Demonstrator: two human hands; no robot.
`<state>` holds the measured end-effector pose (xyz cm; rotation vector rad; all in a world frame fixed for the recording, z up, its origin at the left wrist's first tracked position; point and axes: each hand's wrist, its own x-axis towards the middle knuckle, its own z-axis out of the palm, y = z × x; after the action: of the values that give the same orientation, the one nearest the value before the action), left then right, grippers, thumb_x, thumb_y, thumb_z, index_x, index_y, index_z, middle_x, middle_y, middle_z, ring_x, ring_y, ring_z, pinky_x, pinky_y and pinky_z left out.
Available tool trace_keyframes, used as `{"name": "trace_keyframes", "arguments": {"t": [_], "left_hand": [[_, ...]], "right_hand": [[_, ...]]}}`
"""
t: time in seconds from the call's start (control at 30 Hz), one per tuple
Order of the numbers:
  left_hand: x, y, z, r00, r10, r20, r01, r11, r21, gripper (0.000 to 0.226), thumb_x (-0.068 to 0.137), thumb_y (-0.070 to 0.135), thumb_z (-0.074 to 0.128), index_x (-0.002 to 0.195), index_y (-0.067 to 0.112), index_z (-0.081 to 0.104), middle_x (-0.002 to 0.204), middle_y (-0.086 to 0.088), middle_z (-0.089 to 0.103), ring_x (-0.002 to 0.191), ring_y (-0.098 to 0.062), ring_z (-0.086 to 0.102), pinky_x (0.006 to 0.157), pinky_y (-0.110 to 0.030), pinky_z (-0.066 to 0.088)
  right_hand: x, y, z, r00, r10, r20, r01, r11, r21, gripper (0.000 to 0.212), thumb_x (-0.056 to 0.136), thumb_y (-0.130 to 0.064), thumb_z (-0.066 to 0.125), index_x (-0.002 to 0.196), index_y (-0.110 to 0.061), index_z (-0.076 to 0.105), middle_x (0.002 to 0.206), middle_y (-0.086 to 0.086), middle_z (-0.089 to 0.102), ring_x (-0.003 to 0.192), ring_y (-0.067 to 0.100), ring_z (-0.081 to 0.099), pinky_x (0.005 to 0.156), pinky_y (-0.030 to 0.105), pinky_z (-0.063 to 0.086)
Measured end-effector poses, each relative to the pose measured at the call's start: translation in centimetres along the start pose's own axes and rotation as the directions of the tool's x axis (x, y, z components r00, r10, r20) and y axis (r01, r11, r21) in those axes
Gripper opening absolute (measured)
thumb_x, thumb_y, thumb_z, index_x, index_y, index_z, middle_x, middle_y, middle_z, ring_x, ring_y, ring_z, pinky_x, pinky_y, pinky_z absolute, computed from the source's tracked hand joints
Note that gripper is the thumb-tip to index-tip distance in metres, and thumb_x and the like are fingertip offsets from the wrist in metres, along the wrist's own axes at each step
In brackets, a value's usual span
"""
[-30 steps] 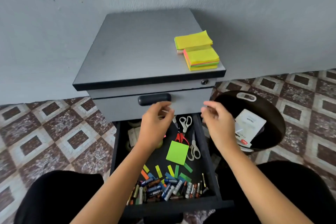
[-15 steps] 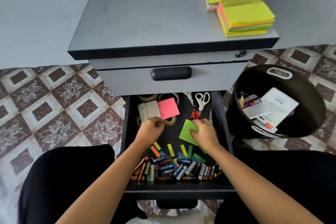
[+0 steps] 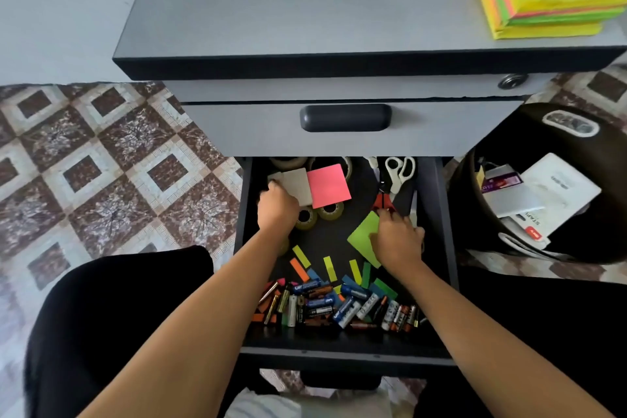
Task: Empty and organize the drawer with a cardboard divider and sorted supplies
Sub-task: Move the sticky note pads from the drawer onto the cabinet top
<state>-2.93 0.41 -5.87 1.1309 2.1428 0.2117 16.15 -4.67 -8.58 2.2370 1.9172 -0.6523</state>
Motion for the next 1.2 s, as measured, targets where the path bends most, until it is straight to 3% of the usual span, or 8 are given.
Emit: {"name": "trace_keyframes", "arguments": {"t": [0.3, 0.5, 0.67, 0.77, 0.9, 0.97, 1.07, 1.2], "left_hand": [[0.3, 0.7, 0.9, 0.992, -0.126, -0.004, 0.124, 0.982, -0.142, 0.048, 0.092, 0.013, 0.051, 0.135, 0.003, 0.032, 0.133, -0.022, 0.04, 0.119, -0.04, 0.047, 0.095, -0.045, 0.042], [-0.5, 0.4, 0.5, 0.992, -0.123, -0.024, 0.106, 0.923, -0.369, 0.042, 0.088, 0.013, 0.057, 0.126, 0.001, 0.044, 0.121, -0.017, 0.054, 0.108, -0.033, 0.056, 0.074, -0.033, 0.044], [-2.0, -0.3, -0.4, 0.997, 0.073, 0.03, -0.048, 0.86, -0.509, 0.01, 0.091, 0.012, 0.054, 0.1, 0.008, 0.05, 0.091, -0.009, 0.057, 0.086, -0.026, 0.058, 0.072, -0.038, 0.051], [-3.2, -0.6, -0.8, 0.982, 0.146, 0.118, -0.043, 0.786, -0.617, 0.014, 0.096, 0.012, 0.048, 0.109, 0.007, 0.048, 0.099, -0.011, 0.058, 0.092, -0.028, 0.059, 0.08, -0.044, 0.051], [-5.2, -0.2, -0.8, 0.936, 0.227, 0.269, 0.065, 0.639, -0.767, 0.022, 0.099, 0.011, 0.036, 0.107, 0.014, 0.056, 0.098, -0.009, 0.062, 0.09, -0.024, 0.059, 0.08, -0.041, 0.05], [-6.1, 0.0, -0.6, 0.907, 0.278, 0.317, 0.103, 0.584, -0.805, 0.028, 0.099, 0.013, 0.032, 0.114, 0.013, 0.056, 0.106, -0.013, 0.063, 0.095, -0.025, 0.06, 0.08, -0.038, 0.051], [-6.9, 0.2, 0.0, 0.884, 0.314, 0.346, 0.114, 0.573, -0.812, 0.032, 0.1, 0.013, 0.029, 0.116, 0.01, 0.056, 0.102, -0.011, 0.065, 0.09, -0.021, 0.063, 0.072, -0.031, 0.054], [-7.5, 0.6, 0.6, 0.85, 0.338, 0.404, 0.134, 0.603, -0.787, 0.032, 0.1, 0.015, 0.028, 0.103, 0.013, 0.06, 0.094, -0.007, 0.067, 0.084, -0.019, 0.063, 0.069, -0.029, 0.053]], "right_hand": [[-0.8, 0.5, -1.2, 0.999, 0.014, -0.041, 0.006, 0.892, 0.451, 0.022, 0.095, -0.017, 0.049, 0.102, 0.003, 0.056, 0.102, 0.019, 0.058, 0.097, 0.033, 0.054, 0.069, 0.031, 0.034], [-1.1, -0.3, -2.6, 0.995, 0.098, -0.02, -0.055, 0.702, 0.71, 0.009, 0.097, -0.018, 0.045, 0.097, -0.011, 0.05, 0.084, 0.006, 0.052, 0.079, 0.022, 0.051, 0.066, 0.028, 0.035], [-1.1, -1.3, -3.8, 0.998, 0.067, 0.004, -0.043, 0.601, 0.798, 0.028, 0.097, -0.026, 0.045, 0.115, -0.006, 0.051, 0.107, 0.011, 0.059, 0.091, 0.021, 0.056, 0.08, 0.037, 0.044], [-1.7, -2.2, -4.8, 1.0, -0.008, 0.006, -0.001, 0.552, 0.834, 0.025, 0.098, -0.026, 0.045, 0.113, -0.008, 0.053, 0.113, 0.012, 0.059, 0.094, 0.019, 0.055, 0.077, 0.03, 0.043], [-2.7, -3.3, -5.5, 0.999, -0.043, 0.033, -0.007, 0.512, 0.859, 0.039, 0.099, -0.024, 0.043, 0.135, -0.01, 0.043, 0.136, 0.0, 0.047, 0.131, 0.019, 0.041, 0.1, 0.03, 0.034], [-2.9, -3.8, -5.1, 0.999, -0.041, -0.006, 0.027, 0.536, 0.843, 0.033, 0.099, -0.024, 0.043, 0.129, -0.011, 0.048, 0.126, 0.002, 0.053, 0.122, 0.022, 0.048, 0.094, 0.03, 0.039], [-3.1, -3.9, -4.1, 0.998, 0.021, -0.059, 0.037, 0.568, 0.822, 0.034, 0.097, -0.028, 0.046, 0.125, -0.011, 0.051, 0.128, 0.01, 0.047, 0.112, 0.022, 0.052, 0.095, 0.032, 0.042], [-3.3, -3.4, -3.7, 1.0, 0.024, -0.012, -0.003, 0.533, 0.846, 0.044, 0.098, -0.032, 0.044, 0.135, -0.008, 0.043, 0.139, 0.009, 0.044, 0.129, 0.023, 0.042, 0.104, 0.035, 0.035]]}}
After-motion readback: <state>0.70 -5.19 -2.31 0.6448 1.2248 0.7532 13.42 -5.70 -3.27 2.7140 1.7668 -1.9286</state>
